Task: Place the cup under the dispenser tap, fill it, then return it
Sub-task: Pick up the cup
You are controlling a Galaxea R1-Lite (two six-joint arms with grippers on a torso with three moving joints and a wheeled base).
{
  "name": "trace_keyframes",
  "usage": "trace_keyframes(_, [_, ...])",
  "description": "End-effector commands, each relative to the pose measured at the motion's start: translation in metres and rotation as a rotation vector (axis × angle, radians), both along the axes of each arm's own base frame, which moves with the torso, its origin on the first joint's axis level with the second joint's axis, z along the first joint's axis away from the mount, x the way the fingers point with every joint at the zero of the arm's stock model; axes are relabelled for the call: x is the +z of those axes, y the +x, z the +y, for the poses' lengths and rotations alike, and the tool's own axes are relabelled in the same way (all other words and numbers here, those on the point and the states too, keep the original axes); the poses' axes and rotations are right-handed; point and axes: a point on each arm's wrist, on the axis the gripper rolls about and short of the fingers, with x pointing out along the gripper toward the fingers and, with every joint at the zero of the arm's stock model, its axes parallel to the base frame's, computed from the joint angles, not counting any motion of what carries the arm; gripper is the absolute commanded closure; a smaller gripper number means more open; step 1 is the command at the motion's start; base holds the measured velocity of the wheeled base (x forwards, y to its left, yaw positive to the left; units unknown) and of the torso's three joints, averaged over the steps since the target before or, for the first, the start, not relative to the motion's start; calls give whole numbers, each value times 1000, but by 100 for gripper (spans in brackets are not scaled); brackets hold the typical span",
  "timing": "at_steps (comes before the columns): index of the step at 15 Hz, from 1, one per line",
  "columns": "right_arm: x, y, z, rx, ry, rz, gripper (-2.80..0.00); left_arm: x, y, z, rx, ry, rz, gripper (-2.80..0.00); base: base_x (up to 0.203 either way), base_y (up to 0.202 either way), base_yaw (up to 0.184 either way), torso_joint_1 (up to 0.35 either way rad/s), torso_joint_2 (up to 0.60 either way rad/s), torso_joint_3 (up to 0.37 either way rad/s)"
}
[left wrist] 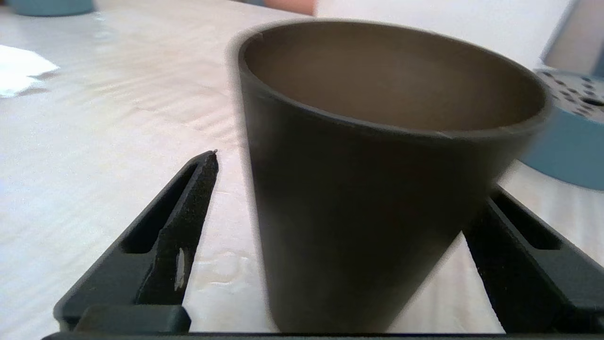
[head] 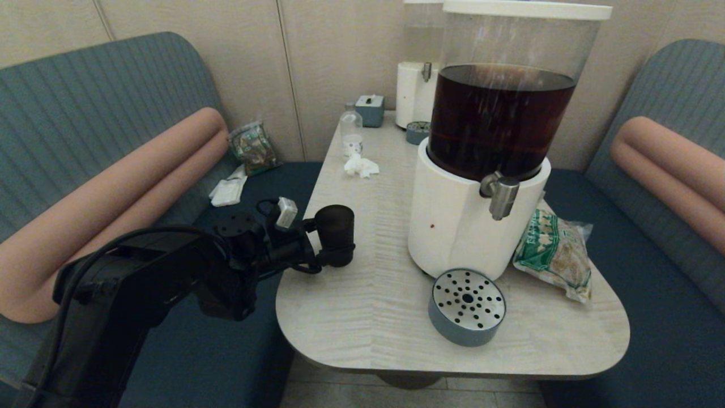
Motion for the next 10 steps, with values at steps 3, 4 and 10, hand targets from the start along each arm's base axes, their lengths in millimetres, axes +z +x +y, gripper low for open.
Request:
trace_keyframes(3, [0,0,0,1,-1,0,0,1,-1,-1,0,-18,2,0,0,0,0,0,0,0])
trace_keyframes(4, [0,0,0,1,-1,0,0,1,-1,-1,0,-19,6,0,0,0,0,0,0,0])
trace_keyframes(10, [0,0,0,1,-1,0,0,15,-4,0,-2,-30,-3,0,0,0,0,0,0,0])
